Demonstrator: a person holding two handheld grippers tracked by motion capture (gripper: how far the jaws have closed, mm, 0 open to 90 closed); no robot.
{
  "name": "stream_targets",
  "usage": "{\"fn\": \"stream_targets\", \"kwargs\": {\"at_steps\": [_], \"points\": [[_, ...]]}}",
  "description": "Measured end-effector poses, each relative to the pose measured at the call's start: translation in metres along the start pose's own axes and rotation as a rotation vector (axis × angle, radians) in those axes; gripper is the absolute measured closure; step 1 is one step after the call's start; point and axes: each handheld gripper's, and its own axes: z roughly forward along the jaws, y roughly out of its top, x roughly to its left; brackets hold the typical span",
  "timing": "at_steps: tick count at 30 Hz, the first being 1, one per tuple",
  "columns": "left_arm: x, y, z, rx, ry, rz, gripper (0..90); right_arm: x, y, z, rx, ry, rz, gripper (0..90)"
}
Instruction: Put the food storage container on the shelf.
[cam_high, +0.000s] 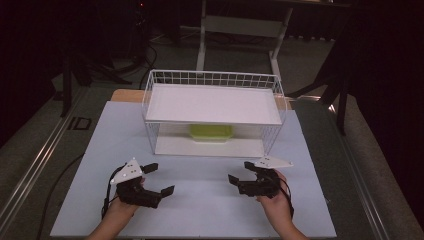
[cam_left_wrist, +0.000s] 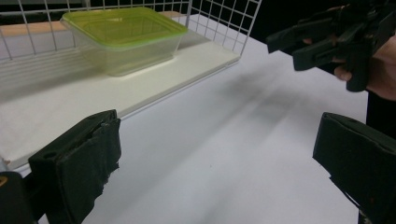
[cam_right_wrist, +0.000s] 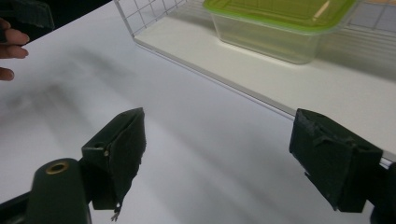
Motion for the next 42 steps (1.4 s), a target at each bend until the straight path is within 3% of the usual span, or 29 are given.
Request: {"fn": "stream_targets", "kwargs": {"at_steps": [13,22,34,38,42], "points": [[-0.002,-0.012,-0.004,-0.005,-0.007,-0.021,1.8,-0.008,-0.011,-0.027,-0.011,-0.023,0.015,18.6],[-0.001,-0.015,-0.006,-0.019,-0.007,-0.03,1.8,-0.01,-0.026,-0.045,0.006,-0.034,-0.004,18.5],[-0.002,-0.02,-0.001,-0.012,-0.02,-0.022,1.8,-0.024,-0.041,-0.044,0.002,-0.047,-0.004,18.6],[-0.004,-0.021,0.0,-0.013,-0.021,-0.007,1.8,-0.028,-0.047,-0.041,0.036,-0.061,-0.043,18.6],[-0.004,-0.022,0.001,-0.016,-0.02,-0.005,1.8,-0.03,-0.048,-0.04,0.039,-0.051,-0.025,18.5]]}}
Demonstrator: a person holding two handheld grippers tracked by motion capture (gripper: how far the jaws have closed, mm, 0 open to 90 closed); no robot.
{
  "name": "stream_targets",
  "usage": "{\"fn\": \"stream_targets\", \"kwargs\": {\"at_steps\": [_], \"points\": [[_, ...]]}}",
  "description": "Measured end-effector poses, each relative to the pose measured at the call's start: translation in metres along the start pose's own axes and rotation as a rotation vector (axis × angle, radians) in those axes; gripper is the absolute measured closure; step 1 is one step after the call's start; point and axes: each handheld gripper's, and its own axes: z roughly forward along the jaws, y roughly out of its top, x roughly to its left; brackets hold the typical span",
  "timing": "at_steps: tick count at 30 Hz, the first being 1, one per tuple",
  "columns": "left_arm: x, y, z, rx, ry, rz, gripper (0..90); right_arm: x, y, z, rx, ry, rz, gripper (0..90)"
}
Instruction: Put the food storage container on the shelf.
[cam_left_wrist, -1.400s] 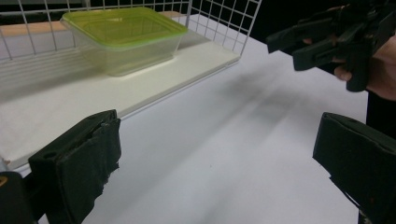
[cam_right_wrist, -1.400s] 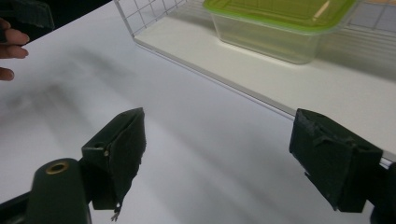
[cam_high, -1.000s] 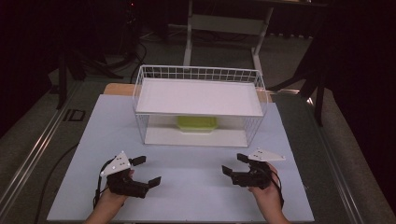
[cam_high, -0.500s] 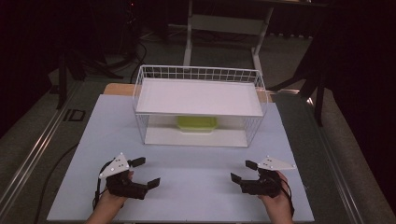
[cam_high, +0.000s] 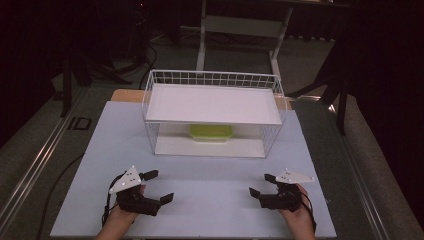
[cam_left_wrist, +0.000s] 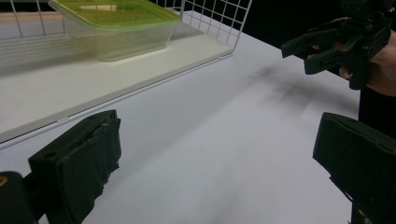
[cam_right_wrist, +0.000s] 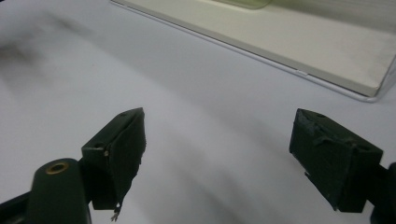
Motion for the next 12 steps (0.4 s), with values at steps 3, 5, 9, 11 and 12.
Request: {"fn": "stream_targets", "kwargs": {"at_steps": [3,5,9,11,12], "points": [[-0.0007,0.0007,0.0003,-0.007,-0.001,0.001,1.8,0.0002,0.0008,-0.0016,-0.011,0.001,0.002,18.4],[-0.0011,0.0013,0.0002,-0.011,0.003,0.006,1.8,0.0001,0.0011,-0.0023,-0.019,0.002,-0.001,18.3],[-0.0005,0.0017,0.0006,-0.015,0.002,0.0,1.8,-0.0005,0.0018,-0.0039,-0.033,0.005,0.002,17.8],[-0.0006,0.0016,0.0006,-0.016,0.003,0.0,1.8,-0.0004,0.0019,-0.0043,-0.036,0.007,0.002,17.6],[-0.0007,0.0016,0.0006,-0.016,0.003,0.001,1.9,0.0,0.0024,-0.0048,-0.04,0.006,0.0,17.6]]}}
